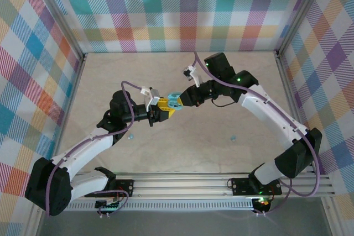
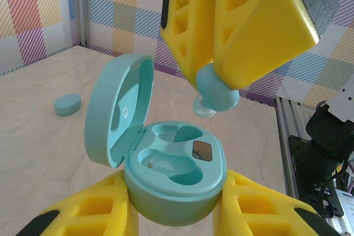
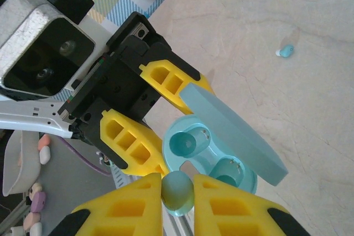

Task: Insert the wireless bluetooth earbuds into the charging case

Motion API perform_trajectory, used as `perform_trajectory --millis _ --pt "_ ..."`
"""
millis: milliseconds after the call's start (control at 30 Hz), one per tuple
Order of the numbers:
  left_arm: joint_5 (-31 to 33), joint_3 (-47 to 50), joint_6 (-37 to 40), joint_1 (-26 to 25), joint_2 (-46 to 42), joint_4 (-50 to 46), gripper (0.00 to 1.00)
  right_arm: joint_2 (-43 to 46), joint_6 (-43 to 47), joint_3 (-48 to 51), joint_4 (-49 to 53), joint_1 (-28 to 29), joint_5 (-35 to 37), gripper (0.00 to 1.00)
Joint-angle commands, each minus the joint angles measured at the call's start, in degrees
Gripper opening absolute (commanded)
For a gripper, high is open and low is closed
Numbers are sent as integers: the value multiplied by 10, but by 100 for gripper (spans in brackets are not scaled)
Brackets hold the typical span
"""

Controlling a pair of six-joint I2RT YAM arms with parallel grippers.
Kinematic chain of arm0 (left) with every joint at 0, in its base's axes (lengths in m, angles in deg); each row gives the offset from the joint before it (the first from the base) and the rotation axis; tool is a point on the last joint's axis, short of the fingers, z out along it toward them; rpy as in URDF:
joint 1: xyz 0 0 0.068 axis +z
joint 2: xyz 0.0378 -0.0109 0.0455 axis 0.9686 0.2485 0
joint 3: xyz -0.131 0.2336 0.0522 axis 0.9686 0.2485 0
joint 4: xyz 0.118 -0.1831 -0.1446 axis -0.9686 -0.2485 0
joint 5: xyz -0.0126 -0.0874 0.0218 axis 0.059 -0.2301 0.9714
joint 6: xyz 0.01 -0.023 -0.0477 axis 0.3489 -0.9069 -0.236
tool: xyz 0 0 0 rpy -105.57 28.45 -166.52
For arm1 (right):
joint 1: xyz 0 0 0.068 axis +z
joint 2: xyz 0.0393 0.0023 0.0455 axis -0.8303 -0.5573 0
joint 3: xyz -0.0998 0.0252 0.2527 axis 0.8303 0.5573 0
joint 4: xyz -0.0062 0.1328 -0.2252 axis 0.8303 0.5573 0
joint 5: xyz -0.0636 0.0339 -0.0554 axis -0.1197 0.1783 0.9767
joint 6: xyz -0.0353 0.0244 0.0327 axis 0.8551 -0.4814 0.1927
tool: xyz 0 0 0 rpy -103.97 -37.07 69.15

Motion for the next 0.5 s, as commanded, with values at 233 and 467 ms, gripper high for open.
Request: perform_trajectory --millis 233,467 --pt "-12 9 -2 -5 -17 26 5 -14 7 18 1 3 -7 18" --pt "-15 8 -2 -6 -17 27 5 -22 14 15 12 3 -1 20"
